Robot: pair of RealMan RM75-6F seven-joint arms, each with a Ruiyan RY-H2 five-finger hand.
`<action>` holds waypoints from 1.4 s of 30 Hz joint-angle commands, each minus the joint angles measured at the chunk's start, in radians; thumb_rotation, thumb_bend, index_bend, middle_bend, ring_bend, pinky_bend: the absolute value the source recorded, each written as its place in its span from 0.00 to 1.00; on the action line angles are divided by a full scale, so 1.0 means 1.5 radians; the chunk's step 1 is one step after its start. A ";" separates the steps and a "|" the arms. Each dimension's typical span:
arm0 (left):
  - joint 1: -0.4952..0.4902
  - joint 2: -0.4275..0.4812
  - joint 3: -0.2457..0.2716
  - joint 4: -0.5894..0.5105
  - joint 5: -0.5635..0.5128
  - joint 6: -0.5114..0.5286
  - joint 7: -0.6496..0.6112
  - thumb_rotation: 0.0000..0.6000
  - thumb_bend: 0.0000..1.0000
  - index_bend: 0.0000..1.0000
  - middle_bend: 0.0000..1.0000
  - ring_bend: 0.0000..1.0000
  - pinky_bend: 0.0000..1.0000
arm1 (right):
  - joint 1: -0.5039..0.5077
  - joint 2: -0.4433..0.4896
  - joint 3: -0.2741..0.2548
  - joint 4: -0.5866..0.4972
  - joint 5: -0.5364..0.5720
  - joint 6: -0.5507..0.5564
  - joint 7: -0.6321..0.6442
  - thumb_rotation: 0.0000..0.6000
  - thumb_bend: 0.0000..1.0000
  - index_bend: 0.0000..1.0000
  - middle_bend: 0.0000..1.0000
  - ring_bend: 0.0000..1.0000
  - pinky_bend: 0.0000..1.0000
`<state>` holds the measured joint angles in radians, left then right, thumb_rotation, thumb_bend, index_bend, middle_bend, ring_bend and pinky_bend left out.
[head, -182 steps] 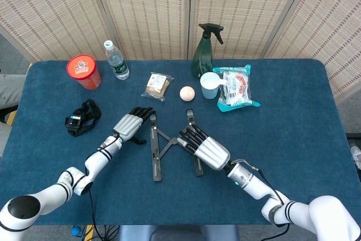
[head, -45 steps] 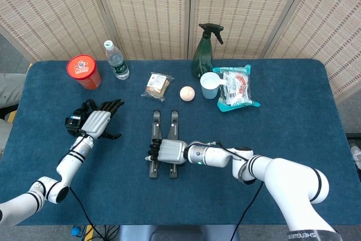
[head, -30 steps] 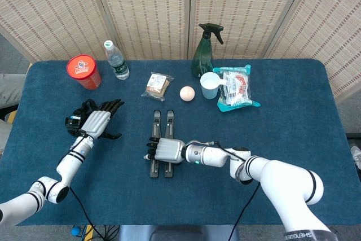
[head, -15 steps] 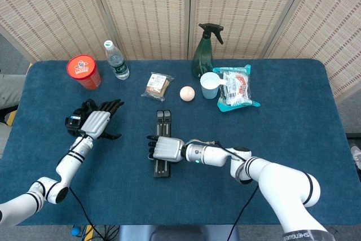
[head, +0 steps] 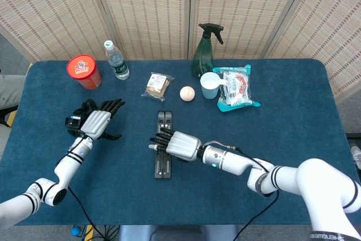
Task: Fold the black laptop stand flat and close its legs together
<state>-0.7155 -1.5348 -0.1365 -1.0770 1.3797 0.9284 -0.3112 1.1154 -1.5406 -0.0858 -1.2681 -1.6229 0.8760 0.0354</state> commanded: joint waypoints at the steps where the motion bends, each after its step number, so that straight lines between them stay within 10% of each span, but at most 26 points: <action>1: 0.008 0.017 -0.001 -0.026 -0.004 0.010 0.019 1.00 0.15 0.01 0.00 0.00 0.00 | -0.064 0.068 0.022 -0.082 0.068 0.034 -0.079 1.00 0.23 0.00 0.00 0.00 0.00; 20: 0.123 0.109 -0.002 -0.206 -0.059 0.177 0.222 1.00 0.15 0.01 0.00 0.00 0.00 | -0.379 0.225 0.024 -0.305 0.255 0.338 -0.284 1.00 0.00 0.00 0.00 0.00 0.00; 42: 0.302 0.187 0.072 -0.380 0.014 0.393 0.354 1.00 0.15 0.01 0.00 0.00 0.00 | -0.622 0.256 -0.004 -0.392 0.229 0.533 -0.295 1.00 0.00 0.00 0.00 0.00 0.00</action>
<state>-0.2713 -1.2565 -0.0358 -1.6385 1.3940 1.5109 0.2124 0.1920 -1.1530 -0.0900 -1.8566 -1.2710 1.6681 -0.4094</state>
